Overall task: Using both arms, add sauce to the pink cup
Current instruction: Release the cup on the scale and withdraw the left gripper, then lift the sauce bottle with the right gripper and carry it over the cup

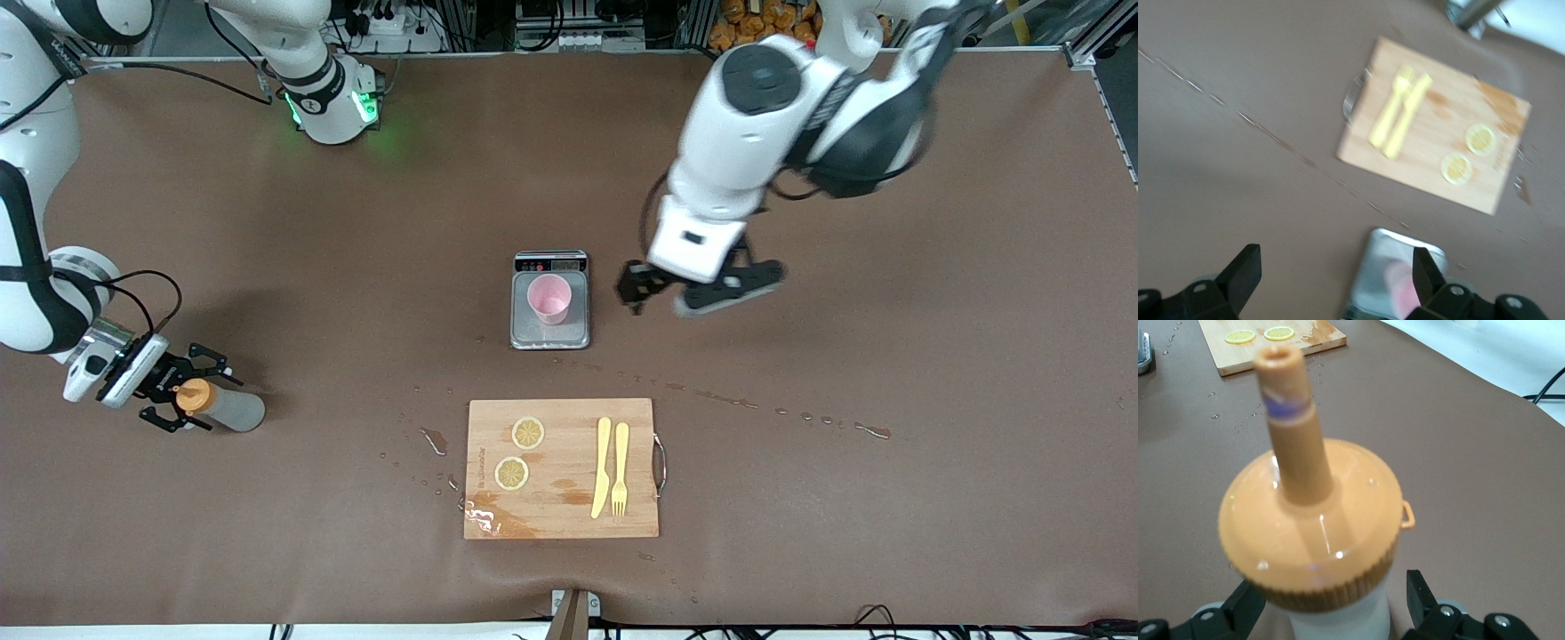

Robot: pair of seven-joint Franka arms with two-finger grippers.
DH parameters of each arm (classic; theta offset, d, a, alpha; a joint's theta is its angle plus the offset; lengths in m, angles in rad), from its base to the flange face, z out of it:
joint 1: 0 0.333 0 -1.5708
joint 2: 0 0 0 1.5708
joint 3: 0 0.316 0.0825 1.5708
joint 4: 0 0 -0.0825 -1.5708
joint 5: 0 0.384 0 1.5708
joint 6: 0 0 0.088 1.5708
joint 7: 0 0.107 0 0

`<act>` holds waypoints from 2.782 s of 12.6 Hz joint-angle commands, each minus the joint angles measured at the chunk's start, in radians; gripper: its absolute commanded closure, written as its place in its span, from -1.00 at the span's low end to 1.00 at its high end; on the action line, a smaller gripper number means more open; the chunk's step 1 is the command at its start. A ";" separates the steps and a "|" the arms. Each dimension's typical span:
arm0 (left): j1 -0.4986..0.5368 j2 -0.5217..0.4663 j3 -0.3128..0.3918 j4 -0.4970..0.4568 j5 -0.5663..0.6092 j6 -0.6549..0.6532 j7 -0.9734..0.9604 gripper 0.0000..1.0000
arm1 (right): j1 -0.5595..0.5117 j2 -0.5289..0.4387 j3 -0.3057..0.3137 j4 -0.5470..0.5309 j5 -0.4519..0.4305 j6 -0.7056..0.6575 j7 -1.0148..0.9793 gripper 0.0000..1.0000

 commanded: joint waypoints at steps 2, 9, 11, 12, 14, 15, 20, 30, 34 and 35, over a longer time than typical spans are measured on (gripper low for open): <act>0.223 -0.119 -0.009 -0.036 0.005 -0.146 0.448 -1.00 | 0.006 0.007 -0.006 0.022 0.024 -0.006 -0.018 1.00; 0.389 -0.178 -0.009 0.099 0.017 -0.393 0.728 -1.00 | 0.018 -0.068 -0.010 0.084 -0.221 -0.010 0.119 1.00; 0.416 -0.190 -0.009 0.099 0.005 -0.422 0.779 -1.00 | 0.035 -0.114 -0.010 0.085 -0.361 -0.027 0.228 1.00; 0.433 -0.203 -0.011 0.097 0.002 -0.422 0.785 -1.00 | 0.050 -0.131 -0.009 0.090 -0.430 -0.050 0.276 1.00; 0.433 -0.205 -0.011 0.097 0.002 -0.422 0.793 -1.00 | 0.113 -0.168 -0.010 0.113 -0.577 -0.107 0.374 1.00; 0.435 -0.205 -0.009 0.096 0.000 -0.424 0.818 -1.00 | 0.137 -0.191 -0.009 0.119 -0.664 -0.128 0.426 1.00; 0.250 -0.245 0.233 0.087 -0.050 -0.488 0.877 -1.00 | 0.294 -0.234 -0.007 0.188 -0.916 -0.285 0.555 1.00; 0.263 -0.239 0.250 0.088 -0.112 -0.513 0.883 -1.00 | 0.712 -0.237 -0.006 0.237 -1.242 -0.518 1.092 1.00; 0.272 -0.245 0.252 0.085 -0.112 -0.514 0.906 -1.00 | 0.886 -0.223 -0.006 0.269 -1.366 -0.564 1.354 1.00; 0.301 -0.245 0.249 0.085 -0.119 -0.513 0.908 -1.00 | 0.929 -0.214 -0.006 0.272 -1.403 -0.582 1.425 1.00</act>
